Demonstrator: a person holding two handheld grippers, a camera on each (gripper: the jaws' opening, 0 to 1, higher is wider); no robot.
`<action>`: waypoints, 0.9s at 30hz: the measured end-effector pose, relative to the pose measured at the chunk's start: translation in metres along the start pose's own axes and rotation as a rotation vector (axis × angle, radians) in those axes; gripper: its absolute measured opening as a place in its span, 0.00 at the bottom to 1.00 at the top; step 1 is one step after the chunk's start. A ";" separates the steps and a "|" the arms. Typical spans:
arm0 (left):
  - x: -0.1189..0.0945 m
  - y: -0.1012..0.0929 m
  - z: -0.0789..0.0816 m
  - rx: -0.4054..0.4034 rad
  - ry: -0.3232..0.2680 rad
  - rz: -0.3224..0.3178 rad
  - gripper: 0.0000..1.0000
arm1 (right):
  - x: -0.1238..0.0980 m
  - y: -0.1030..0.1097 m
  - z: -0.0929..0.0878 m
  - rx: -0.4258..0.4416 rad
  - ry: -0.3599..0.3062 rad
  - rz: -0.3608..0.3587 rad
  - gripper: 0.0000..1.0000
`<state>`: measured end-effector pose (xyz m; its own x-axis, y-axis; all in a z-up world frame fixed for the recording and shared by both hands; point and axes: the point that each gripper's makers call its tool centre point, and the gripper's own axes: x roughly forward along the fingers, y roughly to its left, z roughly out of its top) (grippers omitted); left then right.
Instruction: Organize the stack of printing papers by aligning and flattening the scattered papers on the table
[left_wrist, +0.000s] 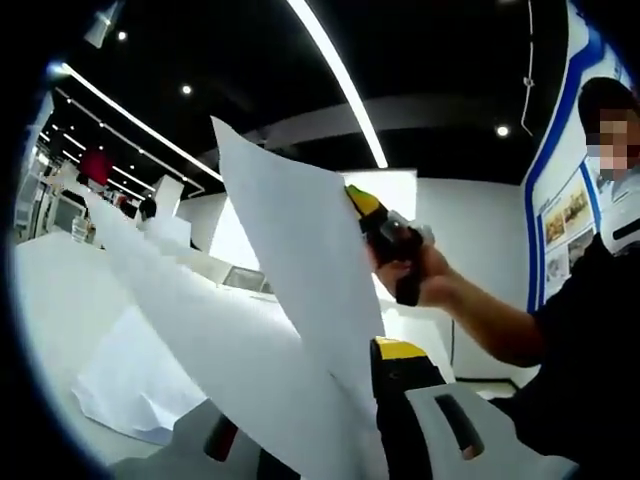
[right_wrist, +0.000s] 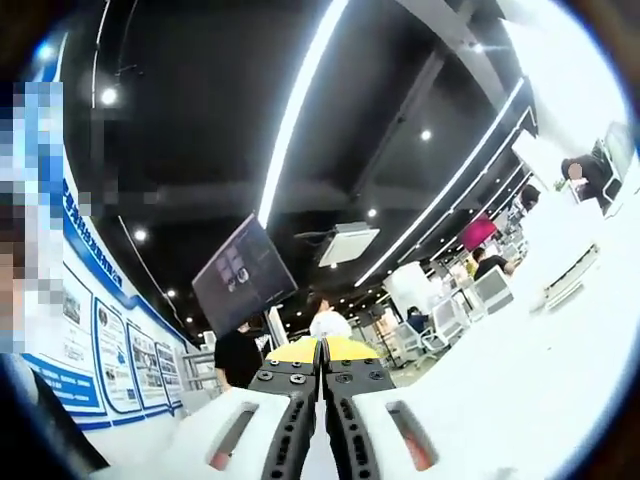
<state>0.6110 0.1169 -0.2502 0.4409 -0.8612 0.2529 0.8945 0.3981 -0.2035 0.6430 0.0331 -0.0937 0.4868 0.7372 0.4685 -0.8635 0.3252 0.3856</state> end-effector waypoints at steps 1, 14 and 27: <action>0.000 0.000 0.000 -0.001 0.000 0.000 0.26 | 0.002 -0.001 -0.001 0.005 0.001 0.003 0.00; -0.001 -0.001 0.002 0.001 -0.003 -0.005 0.26 | 0.018 -0.016 -0.011 0.062 0.021 0.019 0.00; 0.000 0.001 0.003 -0.006 -0.008 -0.003 0.27 | 0.031 -0.021 -0.021 0.099 0.039 0.038 0.00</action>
<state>0.6119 0.1186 -0.2477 0.4385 -0.8600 0.2609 0.8955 0.3933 -0.2084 0.6733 0.0619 -0.1043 0.4468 0.7708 0.4542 -0.8631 0.2378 0.4455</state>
